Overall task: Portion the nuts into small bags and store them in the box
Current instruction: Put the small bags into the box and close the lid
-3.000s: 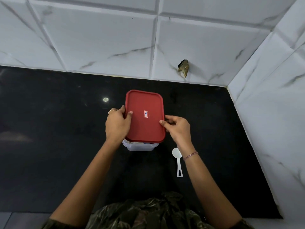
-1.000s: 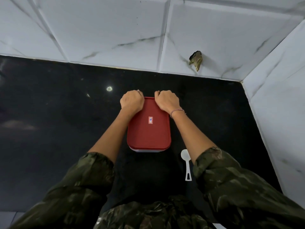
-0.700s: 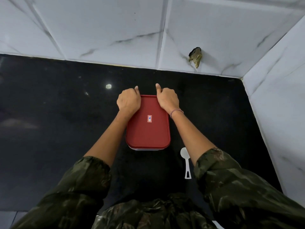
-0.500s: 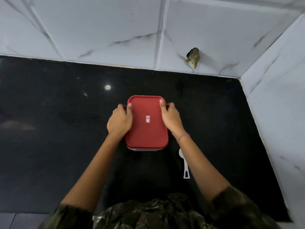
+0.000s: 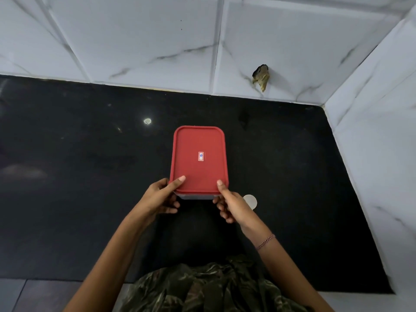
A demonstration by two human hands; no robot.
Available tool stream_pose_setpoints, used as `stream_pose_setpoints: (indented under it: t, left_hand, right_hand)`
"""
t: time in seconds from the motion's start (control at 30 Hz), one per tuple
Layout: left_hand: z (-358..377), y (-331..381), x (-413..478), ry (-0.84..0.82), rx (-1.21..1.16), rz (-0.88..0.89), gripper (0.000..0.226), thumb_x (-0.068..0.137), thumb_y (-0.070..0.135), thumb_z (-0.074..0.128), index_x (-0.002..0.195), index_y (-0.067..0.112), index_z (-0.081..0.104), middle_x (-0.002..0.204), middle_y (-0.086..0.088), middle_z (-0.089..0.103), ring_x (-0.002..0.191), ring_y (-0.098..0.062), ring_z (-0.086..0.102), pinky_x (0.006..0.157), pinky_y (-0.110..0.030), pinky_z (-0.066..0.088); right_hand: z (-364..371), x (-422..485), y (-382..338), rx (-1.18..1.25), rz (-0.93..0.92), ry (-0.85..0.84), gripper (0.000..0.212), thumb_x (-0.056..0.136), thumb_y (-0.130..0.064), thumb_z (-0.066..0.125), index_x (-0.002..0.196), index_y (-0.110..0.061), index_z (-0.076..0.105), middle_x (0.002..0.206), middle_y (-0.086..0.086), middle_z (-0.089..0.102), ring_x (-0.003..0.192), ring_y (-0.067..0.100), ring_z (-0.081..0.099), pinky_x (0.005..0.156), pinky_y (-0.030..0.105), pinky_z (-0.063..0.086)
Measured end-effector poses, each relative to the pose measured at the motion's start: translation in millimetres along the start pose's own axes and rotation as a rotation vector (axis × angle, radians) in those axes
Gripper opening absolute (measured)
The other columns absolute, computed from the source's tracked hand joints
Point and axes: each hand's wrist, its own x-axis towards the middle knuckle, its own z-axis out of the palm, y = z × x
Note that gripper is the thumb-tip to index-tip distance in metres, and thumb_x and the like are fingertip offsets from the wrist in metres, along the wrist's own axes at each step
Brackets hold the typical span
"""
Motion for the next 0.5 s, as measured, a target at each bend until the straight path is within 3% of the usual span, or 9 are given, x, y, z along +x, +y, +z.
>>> stream_pose_setpoints:
  t: [0.17, 0.5]
  left_hand:
    - [4.6, -9.4, 8.9, 0.083, -0.125, 0.069, 0.026, 0.084, 0.028, 0.07, 0.086, 0.006, 0.055, 0.062, -0.006, 0.059, 0.044, -0.011, 0.057, 0.042, -0.023, 0.05]
    - [7.2, -15.5, 11.4, 0.095, -0.17, 0.133, 0.024, 0.086, 0.025, 0.068, 0.089, 0.007, 0.054, 0.052, -0.004, 0.058, 0.041, -0.011, 0.056, 0.042, -0.023, 0.05]
  right_hand:
    - [6.1, -0.7, 3.3, 0.113, -0.031, 0.085, 0.047, 0.093, -0.049, 0.047, 0.064, -0.012, 0.052, 0.049, -0.005, 0.038, 0.039, 0.005, 0.032, 0.038, 0.015, 0.025]
    - [8.3, 1.4, 4.0, 0.202, -0.058, 0.11, 0.048, 0.092, -0.046, 0.051, 0.056, -0.014, 0.043, 0.047, -0.003, 0.031, 0.037, 0.006, 0.025, 0.037, 0.016, 0.019]
